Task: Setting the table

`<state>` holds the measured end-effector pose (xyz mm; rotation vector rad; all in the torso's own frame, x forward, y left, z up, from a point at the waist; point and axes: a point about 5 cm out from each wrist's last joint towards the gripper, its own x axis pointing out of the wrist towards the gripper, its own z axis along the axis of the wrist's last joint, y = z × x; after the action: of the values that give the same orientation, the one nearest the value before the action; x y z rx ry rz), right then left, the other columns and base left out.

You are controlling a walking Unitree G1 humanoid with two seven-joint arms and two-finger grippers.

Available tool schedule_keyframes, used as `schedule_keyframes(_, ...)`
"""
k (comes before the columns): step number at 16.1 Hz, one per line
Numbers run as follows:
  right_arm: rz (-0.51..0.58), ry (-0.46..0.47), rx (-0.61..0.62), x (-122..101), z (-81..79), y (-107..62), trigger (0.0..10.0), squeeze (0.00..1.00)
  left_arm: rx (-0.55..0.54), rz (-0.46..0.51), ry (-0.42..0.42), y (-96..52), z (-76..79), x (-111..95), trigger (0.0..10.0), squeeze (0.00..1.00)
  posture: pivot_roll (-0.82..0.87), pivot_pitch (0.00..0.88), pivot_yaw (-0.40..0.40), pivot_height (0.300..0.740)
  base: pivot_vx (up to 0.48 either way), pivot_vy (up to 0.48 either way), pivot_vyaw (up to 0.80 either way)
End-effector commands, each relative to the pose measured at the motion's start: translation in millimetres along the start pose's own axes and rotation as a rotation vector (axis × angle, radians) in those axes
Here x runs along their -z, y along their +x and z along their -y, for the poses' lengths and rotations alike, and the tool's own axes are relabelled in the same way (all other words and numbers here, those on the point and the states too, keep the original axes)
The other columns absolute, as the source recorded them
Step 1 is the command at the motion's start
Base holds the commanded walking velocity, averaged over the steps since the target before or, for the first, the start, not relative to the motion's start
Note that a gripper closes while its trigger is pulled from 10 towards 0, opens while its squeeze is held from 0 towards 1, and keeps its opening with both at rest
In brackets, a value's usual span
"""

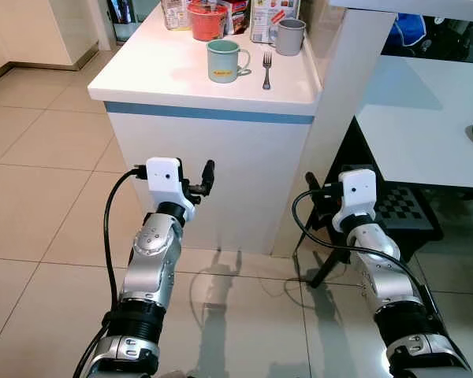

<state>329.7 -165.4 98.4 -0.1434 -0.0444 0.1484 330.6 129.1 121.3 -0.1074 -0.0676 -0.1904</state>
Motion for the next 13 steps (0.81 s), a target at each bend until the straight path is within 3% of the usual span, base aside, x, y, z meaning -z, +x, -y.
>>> schedule_keyframes(1,-0.006,-0.016,0.007,-0.1,2.9,1.6,10.0,0.0,0.013,-0.006,0.016,2.2,3.9,0.1,10.0,0.0,-0.01,0.0,-0.034,0.74,0.0,0.0,0.0)
schedule_keyframes(13,-0.022,-0.019,0.006,2.4,2.3,0.3,10.0,0.0,0.002,-0.021,0.068,1.4,4.1,2.4,10.0,0.0,-0.01,0.0,-0.028,0.74,0.0,0.0,0.0)
